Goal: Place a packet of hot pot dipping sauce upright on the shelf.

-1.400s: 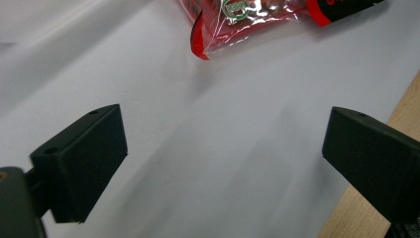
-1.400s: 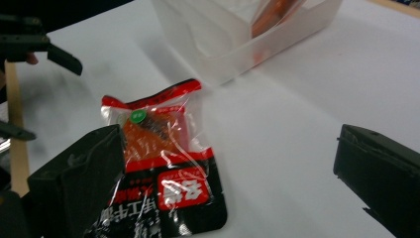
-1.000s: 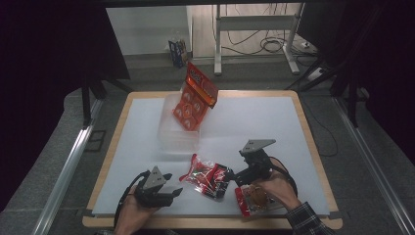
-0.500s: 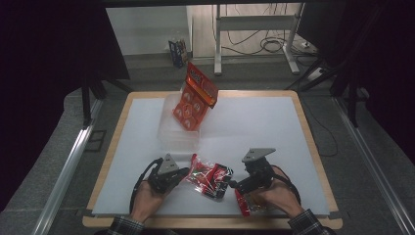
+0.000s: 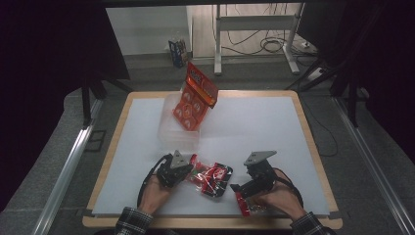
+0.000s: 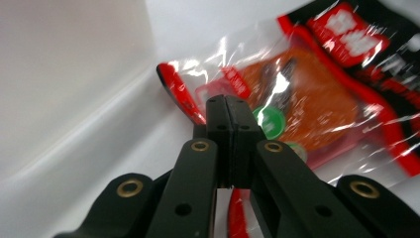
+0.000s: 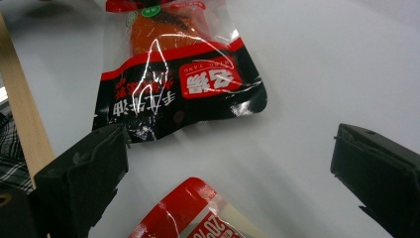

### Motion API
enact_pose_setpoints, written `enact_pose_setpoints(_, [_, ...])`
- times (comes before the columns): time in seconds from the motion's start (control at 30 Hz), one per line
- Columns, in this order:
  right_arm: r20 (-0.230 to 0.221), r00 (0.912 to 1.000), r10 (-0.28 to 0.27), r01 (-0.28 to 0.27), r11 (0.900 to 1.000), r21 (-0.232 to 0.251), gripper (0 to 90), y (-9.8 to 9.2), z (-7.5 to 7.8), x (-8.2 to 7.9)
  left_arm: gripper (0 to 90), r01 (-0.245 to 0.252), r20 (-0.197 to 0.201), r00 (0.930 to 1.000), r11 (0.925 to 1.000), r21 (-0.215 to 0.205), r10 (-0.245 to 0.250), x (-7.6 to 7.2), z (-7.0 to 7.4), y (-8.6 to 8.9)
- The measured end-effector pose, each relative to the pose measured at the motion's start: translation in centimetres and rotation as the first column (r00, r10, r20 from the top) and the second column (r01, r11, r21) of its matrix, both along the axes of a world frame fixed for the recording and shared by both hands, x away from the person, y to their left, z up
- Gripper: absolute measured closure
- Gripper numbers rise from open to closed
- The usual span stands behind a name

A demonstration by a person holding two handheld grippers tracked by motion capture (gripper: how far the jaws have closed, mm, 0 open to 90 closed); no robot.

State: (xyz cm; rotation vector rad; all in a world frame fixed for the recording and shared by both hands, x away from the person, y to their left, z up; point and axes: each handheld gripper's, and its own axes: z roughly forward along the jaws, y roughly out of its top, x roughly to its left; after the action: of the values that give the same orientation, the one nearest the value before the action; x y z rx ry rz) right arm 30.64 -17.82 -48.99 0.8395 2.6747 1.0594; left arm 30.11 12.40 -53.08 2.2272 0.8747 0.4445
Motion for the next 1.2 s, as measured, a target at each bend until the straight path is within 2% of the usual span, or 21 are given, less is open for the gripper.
enact_pose_setpoints(0.03, [0.000,1.0000,0.002,-0.002,1.000,-0.002,1.1,0.0,0.0,0.0,89.8,0.000,-0.008,1.0000,1.0000,0.006,0.000,0.1,-0.2,0.1])
enact_pose_setpoints(0.13, [-0.004,1.0000,0.008,-0.008,1.000,-0.006,1.1,0.2,-0.1,-0.1,89.9,0.000,-0.023,0.9997,1.0000,-0.009,-0.001,0.2,-0.3,0.3])
enact_pose_setpoints(0.23, [-0.008,0.9999,0.013,-0.013,1.000,-0.007,1.3,0.3,-0.1,-0.1,89.9,-0.004,-0.025,0.9997,1.0000,-0.005,0.004,0.3,-0.4,0.4])
enact_pose_setpoints(0.3, [-0.013,0.9998,0.015,-0.015,1.000,-0.006,1.5,0.5,-0.1,-0.2,90.0,-0.016,-0.029,0.9994,0.9996,0.023,0.017,0.3,-0.6,0.5])
enact_pose_setpoints(0.4, [-0.023,0.9995,0.022,-0.023,1.000,-0.001,2.0,0.7,-0.1,-0.2,90.0,-0.019,-0.044,0.9988,0.9998,0.001,0.019,0.5,-0.7,0.9])
enact_pose_setpoints(0.63, [-0.046,0.9975,0.054,-0.053,0.998,0.024,2.9,2.0,-0.2,-0.4,90.0,-0.025,-0.033,0.9991,0.9996,0.011,0.025,0.3,-0.8,0.8])
enact_pose_setpoints(0.9, [-0.096,0.9933,0.065,-0.058,0.996,0.074,3.4,3.4,-0.6,0.2,90.0,-0.029,-0.042,0.9987,0.9996,-0.005,0.029,0.3,-0.8,0.9])
enact_pose_setpoints(1.07, [-0.130,0.9899,0.057,-0.041,0.991,0.127,3.6,3.8,-0.7,0.7,90.0,-0.032,-0.044,0.9985,0.9995,-0.006,0.031,0.3,-0.8,0.9])
enact_pose_setpoints(1.2, [-0.174,0.9826,0.064,-0.037,0.988,0.152,3.6,4.1,-1.1,1.2,90.0,-0.030,-0.044,0.9986,0.9995,-0.005,0.030,0.3,-0.8,0.9])
